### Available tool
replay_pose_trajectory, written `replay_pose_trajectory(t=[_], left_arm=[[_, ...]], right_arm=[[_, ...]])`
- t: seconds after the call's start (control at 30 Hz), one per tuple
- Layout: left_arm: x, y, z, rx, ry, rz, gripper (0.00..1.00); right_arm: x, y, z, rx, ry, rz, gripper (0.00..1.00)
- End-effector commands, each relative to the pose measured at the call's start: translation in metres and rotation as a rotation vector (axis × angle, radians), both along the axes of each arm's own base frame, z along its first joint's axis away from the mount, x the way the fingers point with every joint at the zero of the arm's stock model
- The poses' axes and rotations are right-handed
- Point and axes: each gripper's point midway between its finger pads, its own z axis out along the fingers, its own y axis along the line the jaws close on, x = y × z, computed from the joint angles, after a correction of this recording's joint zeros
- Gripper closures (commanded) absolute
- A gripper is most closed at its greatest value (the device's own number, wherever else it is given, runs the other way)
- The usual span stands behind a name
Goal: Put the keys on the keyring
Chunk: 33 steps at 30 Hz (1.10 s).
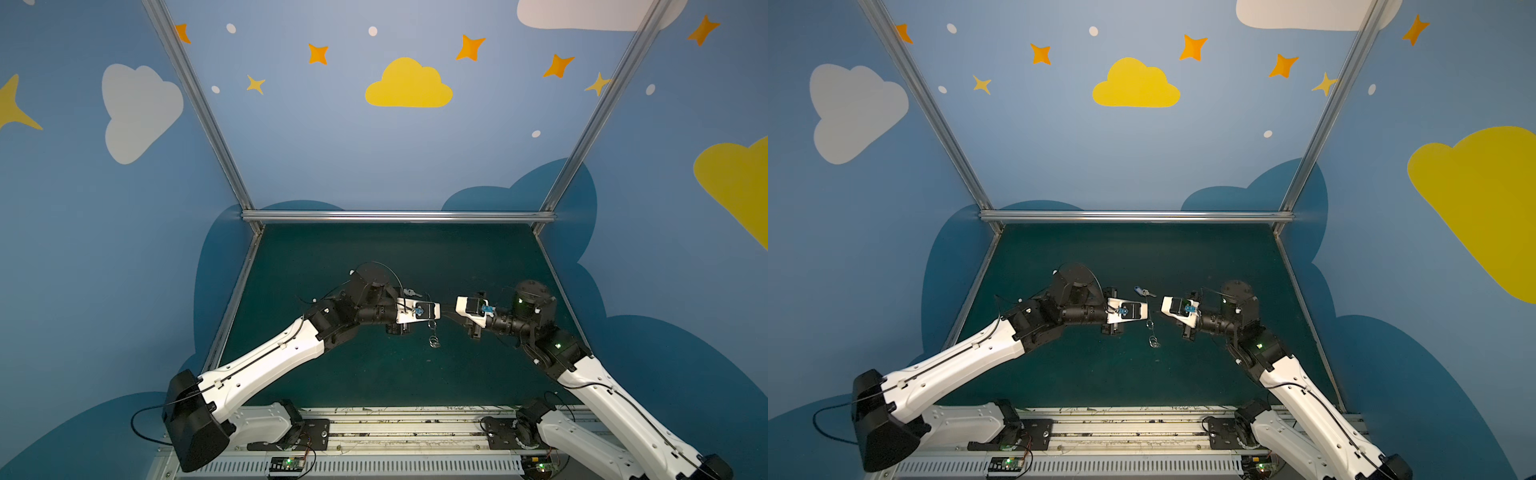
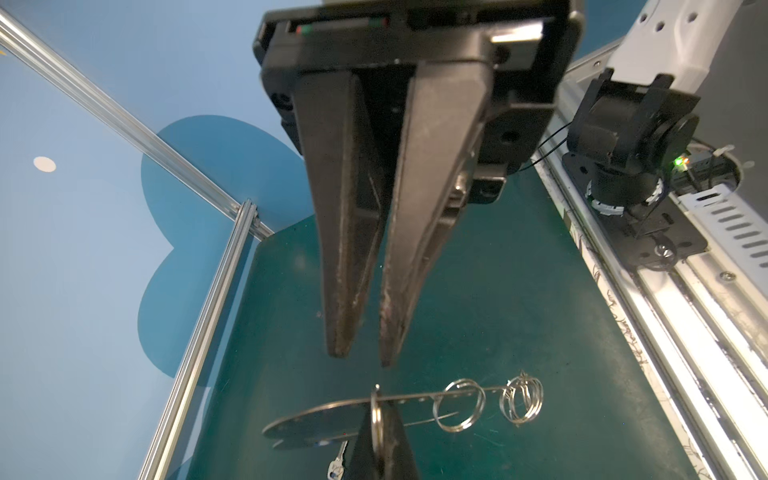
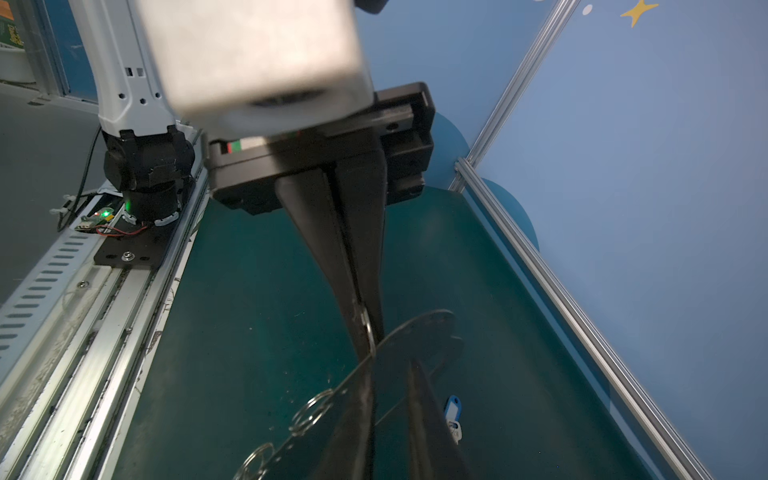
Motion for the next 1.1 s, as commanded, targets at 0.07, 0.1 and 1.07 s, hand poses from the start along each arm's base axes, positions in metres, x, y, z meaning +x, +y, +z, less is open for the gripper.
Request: replay_pose_trajectory(t=[0.07,0.1,1.07], left_arm=[[-0.01,-0.005,0.023,-0.105,-0.014,-0.059,0.97],[-0.01,-0.005,0.024,-0.109,-0.017,-0.062,0.97],[-0.012,0.001,0.028,-0.126,-0.04,-0.042,0.97]], right_arm=[[-0.005,-0.002,0.002,0.026,0.029,0.02,0.87],[-0.006,-0.002,0.001,0.025,0.035,0.03,0.87],[-0.021,0.003,-0.013,-0.005,0.081,0.123,0.85]])
